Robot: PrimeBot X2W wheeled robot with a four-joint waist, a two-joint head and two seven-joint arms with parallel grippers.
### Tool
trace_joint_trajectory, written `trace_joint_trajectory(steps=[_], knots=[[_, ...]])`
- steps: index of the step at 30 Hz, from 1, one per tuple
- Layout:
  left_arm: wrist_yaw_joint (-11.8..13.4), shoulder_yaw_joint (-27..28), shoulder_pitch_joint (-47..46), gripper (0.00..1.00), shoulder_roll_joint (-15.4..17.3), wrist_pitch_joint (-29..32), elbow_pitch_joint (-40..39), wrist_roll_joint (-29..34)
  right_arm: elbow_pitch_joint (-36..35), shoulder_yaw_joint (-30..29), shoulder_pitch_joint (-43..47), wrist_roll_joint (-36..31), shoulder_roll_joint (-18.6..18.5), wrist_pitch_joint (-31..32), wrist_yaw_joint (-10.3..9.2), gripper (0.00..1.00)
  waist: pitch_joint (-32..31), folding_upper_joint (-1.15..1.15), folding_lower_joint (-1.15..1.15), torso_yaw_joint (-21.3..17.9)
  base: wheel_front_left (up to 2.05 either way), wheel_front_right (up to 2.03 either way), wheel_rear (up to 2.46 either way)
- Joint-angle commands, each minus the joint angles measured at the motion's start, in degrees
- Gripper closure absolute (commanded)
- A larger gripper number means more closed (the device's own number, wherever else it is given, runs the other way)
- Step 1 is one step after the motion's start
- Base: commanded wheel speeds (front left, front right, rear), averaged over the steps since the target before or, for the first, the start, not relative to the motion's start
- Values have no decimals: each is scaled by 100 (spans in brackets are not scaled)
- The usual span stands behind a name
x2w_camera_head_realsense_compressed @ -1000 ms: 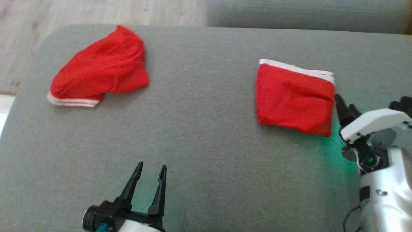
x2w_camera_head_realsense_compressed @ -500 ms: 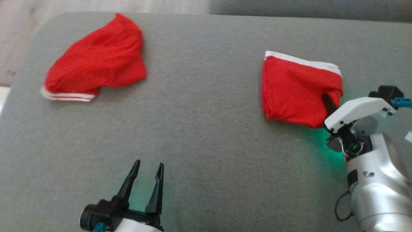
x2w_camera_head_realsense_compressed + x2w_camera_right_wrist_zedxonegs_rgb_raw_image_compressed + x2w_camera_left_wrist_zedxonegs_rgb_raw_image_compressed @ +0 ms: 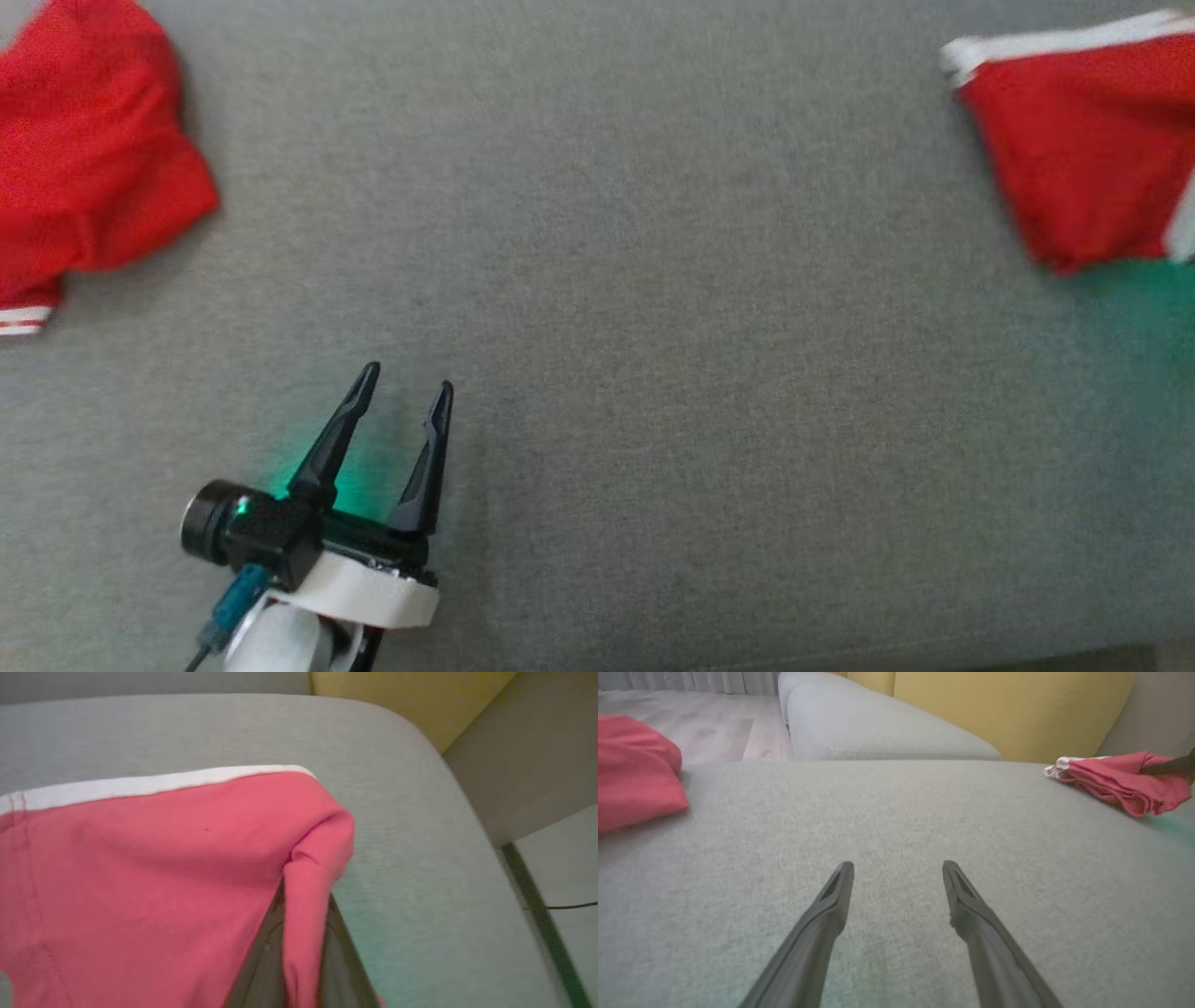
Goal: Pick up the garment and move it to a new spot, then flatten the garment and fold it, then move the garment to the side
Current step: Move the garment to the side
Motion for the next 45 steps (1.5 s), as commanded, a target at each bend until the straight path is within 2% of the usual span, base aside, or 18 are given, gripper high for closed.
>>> trace_joint_trajectory(steps=[1, 7, 12, 13, 14, 15, 20, 25, 26, 30, 34, 37, 40, 45], knots=[[10, 134, -84, 0, 141, -30, -171, -28, -223, -52, -191, -345, -297, 146, 39, 100, 319, 0, -2, -152, 0, 0, 0], [10, 226, 47, 0, 232, -30, -186, -47, -530, -478, -177, -1183, -679, 717, 39, 100, 353, 0, -2, -33, 0, 0, 0], [10, 311, 102, 0, 246, -30, -204, -50, -796, -734, -52, -1468, -714, 953, 39, 100, 345, 0, -2, -24, 0, 0, 0], [10, 328, 110, 0, 242, -30, -206, -49, -866, -805, -19, -1552, -707, 957, 39, 72, 335, 0, -2, -33, 0, 0, 0], [10, 343, 114, 0, 234, -30, -208, -47, -930, -855, 14, -1618, -675, 941, 39, 20, 325, 0, -2, -44, 0, 0, 0], [10, 362, 117, 0, 222, -30, -207, -43, -992, -872, 45, -1652, -619, 897, 39, 0, 305, 0, -2, -64, 0, 0, 0], [10, 395, 141, 0, 146, -30, -200, -25, -1337, -654, 194, -1833, -392, 590, 39, 0, 134, 0, -2, -176, 0, 0, 0], [10, 469, 177, 0, -21, -30, -185, -53, -2044, -349, 399, -1832, -258, -56, 39, 0, -204, 0, -2, -219, 0, 0, 0], [10, 509, 221, 0, -117, -30, -169, -70, -2425, -296, 545, -1768, -174, -335, 39, 0, -382, 0, -2, -209, 0, 0, 0], [10, 595, 375, 0, -311, -30, -120, -72, -3214, -213, 1050, -1526, 48, -893, 39, 0, -824, 0, -2, -133, 0, 0, 0], [10, 673, 516, 0, -459, -30, -29, -63, -3854, -149, 1916, -1283, 328, -1462, 39, 0, -1256, 0, -2, 55, 0, 0, 0], [11, 793, 621, 0, -542, -30, 34, -61, -4212, -214, 2647, -1182, 705, -1996, 39, 0, -1519, 0, -2, 204, 0, 0, 0], [12, 957, 728, 0, -606, -30, 77, -30, -4252, -83, 3380, -1033, 1174, -2451, 39, 0, -1711, 0, -2, 331, 0, 0, 0], [12, 1125, 831, 0, -674, -30, 146, 53, -3825, 55, 4194, -1003, 1561, -3342, 39, 0, -1896, 0, -2, 491, 0, 0, 0]])
